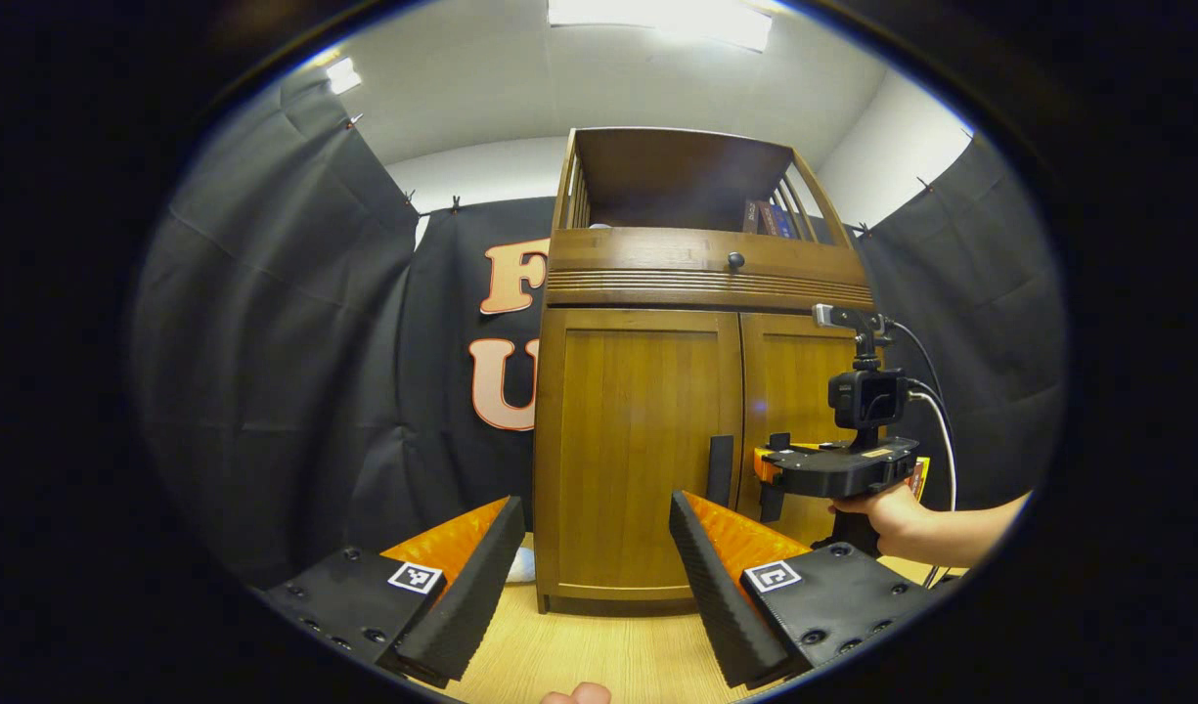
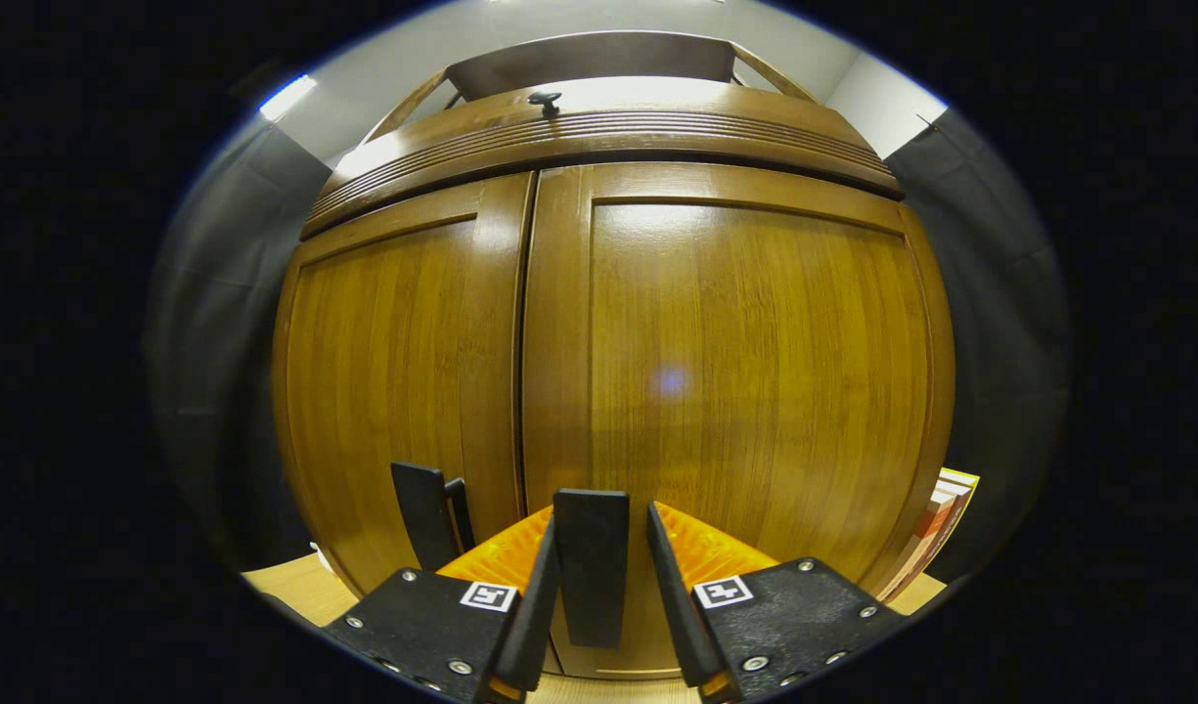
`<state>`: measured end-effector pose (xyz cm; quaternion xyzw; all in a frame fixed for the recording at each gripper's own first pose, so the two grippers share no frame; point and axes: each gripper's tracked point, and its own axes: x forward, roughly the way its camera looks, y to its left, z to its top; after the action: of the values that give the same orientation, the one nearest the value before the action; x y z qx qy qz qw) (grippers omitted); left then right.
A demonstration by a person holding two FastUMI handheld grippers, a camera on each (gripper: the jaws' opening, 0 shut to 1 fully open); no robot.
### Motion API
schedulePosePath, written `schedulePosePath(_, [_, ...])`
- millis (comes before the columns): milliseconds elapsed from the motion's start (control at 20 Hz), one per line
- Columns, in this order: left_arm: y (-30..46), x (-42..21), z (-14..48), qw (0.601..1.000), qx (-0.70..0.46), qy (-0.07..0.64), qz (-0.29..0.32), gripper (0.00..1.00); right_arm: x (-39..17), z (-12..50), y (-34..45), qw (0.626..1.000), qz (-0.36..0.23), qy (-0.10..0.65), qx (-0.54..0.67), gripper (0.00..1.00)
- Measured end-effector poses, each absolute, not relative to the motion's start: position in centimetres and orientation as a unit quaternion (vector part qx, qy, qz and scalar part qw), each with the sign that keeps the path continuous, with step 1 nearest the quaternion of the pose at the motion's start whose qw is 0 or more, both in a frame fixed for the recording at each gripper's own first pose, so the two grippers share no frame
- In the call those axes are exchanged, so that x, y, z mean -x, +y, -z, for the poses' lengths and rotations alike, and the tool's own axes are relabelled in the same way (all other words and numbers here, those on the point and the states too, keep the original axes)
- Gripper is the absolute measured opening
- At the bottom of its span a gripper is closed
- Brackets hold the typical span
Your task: Open the right door of the double-door shoe cabinet with the right hand, and open the left door with the left hand.
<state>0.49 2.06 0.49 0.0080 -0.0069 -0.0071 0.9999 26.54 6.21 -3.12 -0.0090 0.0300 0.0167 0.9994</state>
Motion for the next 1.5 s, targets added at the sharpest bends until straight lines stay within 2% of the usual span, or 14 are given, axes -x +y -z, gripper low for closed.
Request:
schedulePosePath(50, [2.1, -0.5, -0.4, 1.0, -0.008, -0.006, 0.008, 0.96, -26.6, 3.2, 6.3, 0.999, -0.014, 0.028, 0.01, 0.52])
schedulePosePath(100, [2.2, -0.6, -0.4, 1.0, -0.009, -0.005, 0.008, 0.96, -26.4, 3.2, 6.3, 1.0, -0.011, 0.022, 0.008, 0.36])
schedulePosePath(400, [2.3, -0.2, -0.4, 1.0, -0.01, 0.0, 0.007, 0.97, -26.1, 4.0, 6.4, 0.999, -0.024, 0.036, 0.003, 0.3])
schedulePosePath(450, [2.1, 0.0, -0.4, 1.0, -0.01, 0.0, 0.008, 0.93, -26.1, 4.3, 6.3, 0.999, -0.018, 0.04, 0.012, 0.29])
schedulePosePath(550, [1.9, 0.2, -0.5, 1.0, -0.01, 0.0, 0.011, 0.96, -26.0, 4.4, 6.3, 0.999, -0.008, 0.041, 0.015, 0.29])
schedulePosePath(650, [2.0, 0.6, -0.6, 1.0, -0.009, 0.0, 0.01, 0.93, -25.9, 4.4, 6.4, 0.999, -0.009, 0.041, 0.005, 0.26])
schedulePosePath(750, [1.8, 0.8, -0.6, 1.0, -0.008, 0.001, 0.01, 0.96, -25.4, 4.0, 6.5, 0.999, -0.015, 0.046, -0.001, 0.18])
schedulePosePath(850, [1.6, 1.1, -1.1, 1.0, -0.01, -0.004, 0.01, 0.92, -24.6, 3.7, 6.5, 0.999, -0.026, 0.04, -0.002, 0.2])
schedulePosePath(900, [1.3, 1.2, -1.1, 1.0, -0.009, -0.005, 0.013, 0.96, -23.3, 3.9, 6.2, 0.999, -0.03, 0.039, -0.005, 0.2])
schedulePosePath(1000, [0.8, 1.4, -1.3, 1.0, -0.01, -0.009, 0.015, 0.93, -21.6, 3.7, 6.0, 0.999, -0.036, 0.038, -0.011, 0.2])
schedulePosePath(1250, [-0.9, 2.3, -1.3, 1.0, -0.001, -0.009, 0.025, 0.96, -17.3, 3.4, 4.6, 0.998, -0.046, 0.035, -0.017, 0.2])
schedulePosePath(1300, [-1.1, 2.6, -1.1, 1.0, 0.004, -0.007, 0.025, 1.0, -16.3, 3.3, 4.2, 0.998, -0.046, 0.035, -0.018, 0.17])
schedulePosePath(1450, [-1.9, 3.0, -1.0, 1.0, 0.003, -0.001, 0.023, 0.96, -14.1, 3.1, 3.0, 0.998, -0.041, 0.036, -0.028, 0.17])
schedulePosePath(1500, [-2.2, 3.0, -0.9, 1.0, 0.0, 0.0, 0.023, 0.97, -13.4, 2.9, 2.7, 0.998, -0.038, 0.035, -0.03, 0.2])
